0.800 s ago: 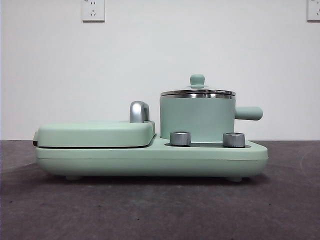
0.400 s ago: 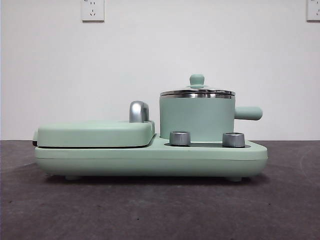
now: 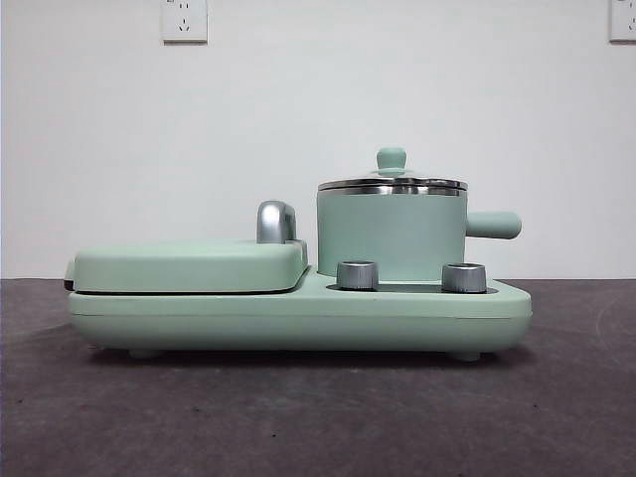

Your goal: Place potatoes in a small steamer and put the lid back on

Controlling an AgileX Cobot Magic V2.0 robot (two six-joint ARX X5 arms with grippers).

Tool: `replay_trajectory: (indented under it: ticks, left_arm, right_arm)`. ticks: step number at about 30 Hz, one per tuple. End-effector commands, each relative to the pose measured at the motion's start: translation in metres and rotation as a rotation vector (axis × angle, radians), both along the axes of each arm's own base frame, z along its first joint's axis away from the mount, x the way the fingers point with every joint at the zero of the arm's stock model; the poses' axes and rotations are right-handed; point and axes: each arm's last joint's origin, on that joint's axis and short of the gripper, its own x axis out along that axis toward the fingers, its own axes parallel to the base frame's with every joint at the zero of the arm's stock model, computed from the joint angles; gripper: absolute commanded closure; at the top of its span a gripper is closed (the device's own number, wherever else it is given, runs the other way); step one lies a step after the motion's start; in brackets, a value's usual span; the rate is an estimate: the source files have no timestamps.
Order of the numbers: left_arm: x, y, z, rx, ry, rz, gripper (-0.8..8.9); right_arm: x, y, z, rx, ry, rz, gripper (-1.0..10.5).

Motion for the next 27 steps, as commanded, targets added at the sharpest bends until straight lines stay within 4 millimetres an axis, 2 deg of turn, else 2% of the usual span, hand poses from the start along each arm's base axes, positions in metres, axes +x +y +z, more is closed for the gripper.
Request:
replay_trajectory:
  ticks: [1, 12, 17, 21, 27]
  left_arm:
    - [0.001, 0.0, -0.007, 0.008, 0.019, -0.001, 8.07]
    - [0.001, 0.0, -0.007, 0.008, 0.02, -0.001, 8.07]
    - [0.001, 0.0, -0.007, 0.008, 0.02, -0.001, 8.07]
    - [0.001, 0.0, -0.007, 0.007, 0.02, -0.001, 8.07]
    - [0.001, 0.0, -0.007, 0.007, 0.02, -0.001, 8.07]
  right_arm:
    - [0.0, 0.0, 0.003, 0.011, -0.011, 0.003, 9.3]
    - [0.0, 0.001, 0.003, 0.013, -0.014, 0.003, 9.3]
    - [0.004, -0.004, -0.005, 0.037, -0.028, -0.053, 9.3]
    - [0.018, -0.011, -0.033, 0.126, -0.169, -0.123, 9.3]
    - [0.032, -0.032, -0.097, 0.11, -0.476, -0.411, 9.3]
